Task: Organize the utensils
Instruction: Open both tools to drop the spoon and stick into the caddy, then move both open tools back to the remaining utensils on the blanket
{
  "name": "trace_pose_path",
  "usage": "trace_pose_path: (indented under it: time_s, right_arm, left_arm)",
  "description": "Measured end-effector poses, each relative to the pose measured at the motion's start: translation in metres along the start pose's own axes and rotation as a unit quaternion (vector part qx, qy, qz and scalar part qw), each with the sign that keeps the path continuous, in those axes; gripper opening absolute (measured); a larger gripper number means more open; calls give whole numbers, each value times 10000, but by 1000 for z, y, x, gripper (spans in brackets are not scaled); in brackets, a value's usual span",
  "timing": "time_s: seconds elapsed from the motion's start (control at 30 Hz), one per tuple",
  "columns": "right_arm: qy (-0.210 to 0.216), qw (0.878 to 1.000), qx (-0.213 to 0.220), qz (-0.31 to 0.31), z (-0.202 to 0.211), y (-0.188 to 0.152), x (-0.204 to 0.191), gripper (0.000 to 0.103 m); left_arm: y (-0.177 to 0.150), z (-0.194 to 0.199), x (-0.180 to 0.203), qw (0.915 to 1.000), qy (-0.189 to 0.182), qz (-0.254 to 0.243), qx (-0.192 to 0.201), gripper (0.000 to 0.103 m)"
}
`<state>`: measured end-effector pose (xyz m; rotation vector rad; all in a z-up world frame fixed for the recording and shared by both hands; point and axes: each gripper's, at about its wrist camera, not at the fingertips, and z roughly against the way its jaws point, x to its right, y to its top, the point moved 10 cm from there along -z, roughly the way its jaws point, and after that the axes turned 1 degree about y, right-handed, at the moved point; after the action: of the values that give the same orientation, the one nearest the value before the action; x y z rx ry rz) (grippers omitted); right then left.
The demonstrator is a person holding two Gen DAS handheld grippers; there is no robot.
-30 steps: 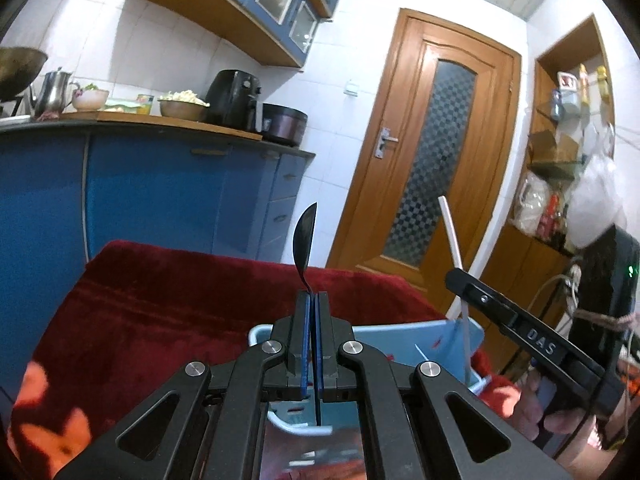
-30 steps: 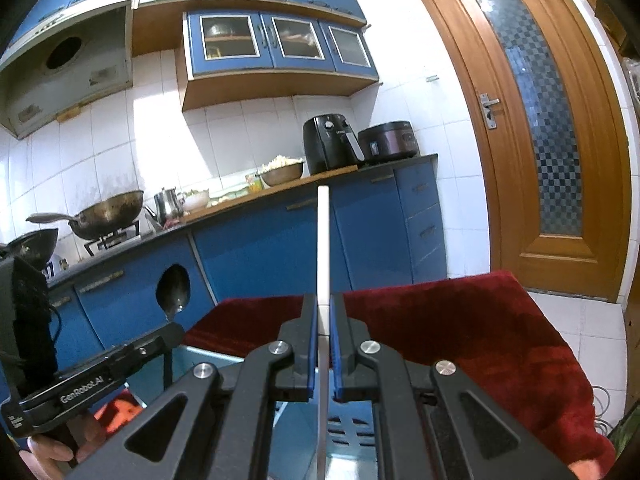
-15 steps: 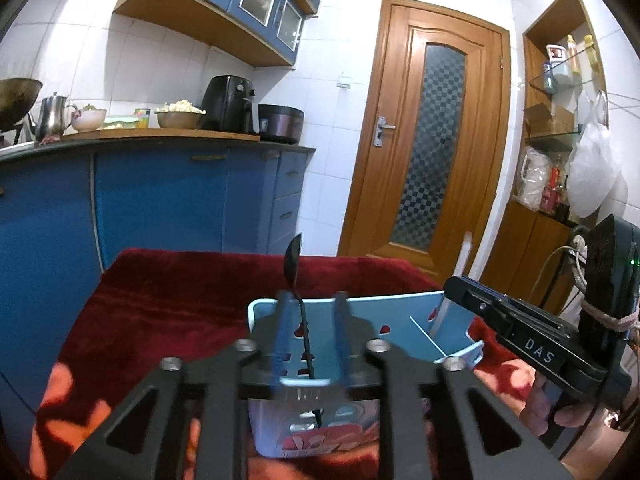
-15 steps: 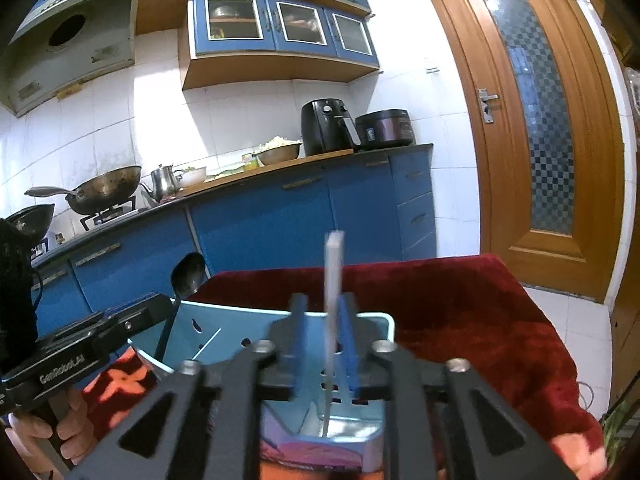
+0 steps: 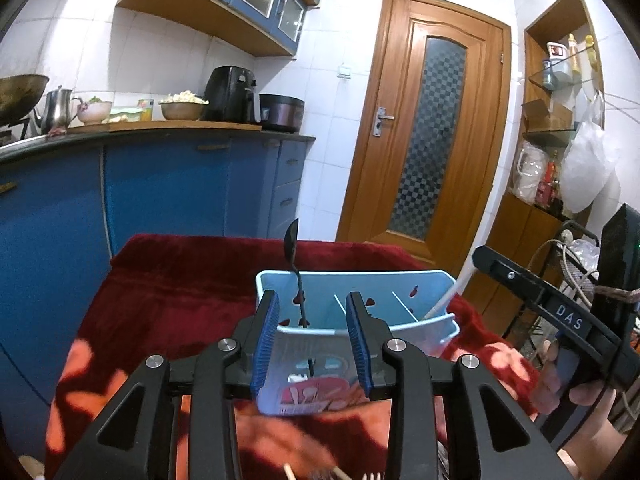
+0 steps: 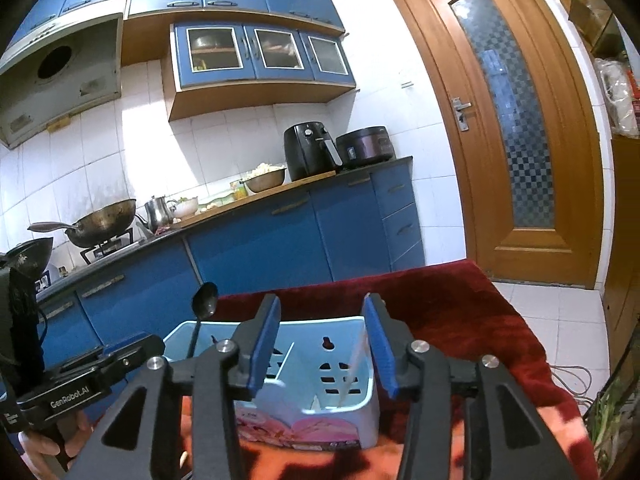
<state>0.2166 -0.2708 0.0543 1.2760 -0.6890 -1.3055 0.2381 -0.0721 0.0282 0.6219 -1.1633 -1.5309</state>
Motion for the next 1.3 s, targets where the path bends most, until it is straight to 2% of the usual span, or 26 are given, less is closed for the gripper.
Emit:
trace_pose_path:
  time_s: [0.47, 0.77, 1.07, 1.3]
  right_arm:
    - [-75, 9990, -439, 48, 57, -24, -18, 47]
    - [-214, 9958, -878, -161, 82, -58, -8, 47]
    - [-407, 9888, -1375, -421, 91, -100, 11, 47]
    - [-529, 9829, -1691, -492, 94, -125, 23, 47]
  left_arm:
    - [-26, 44, -5, 9987, 175, 85, -479, 35]
    - [-55, 63, -11, 9950, 282, 45, -953, 35]
    - [-91, 66, -18, 9877, 374, 30, -1518, 35]
    - [-119, 61, -19, 9784, 424, -31, -2024, 35]
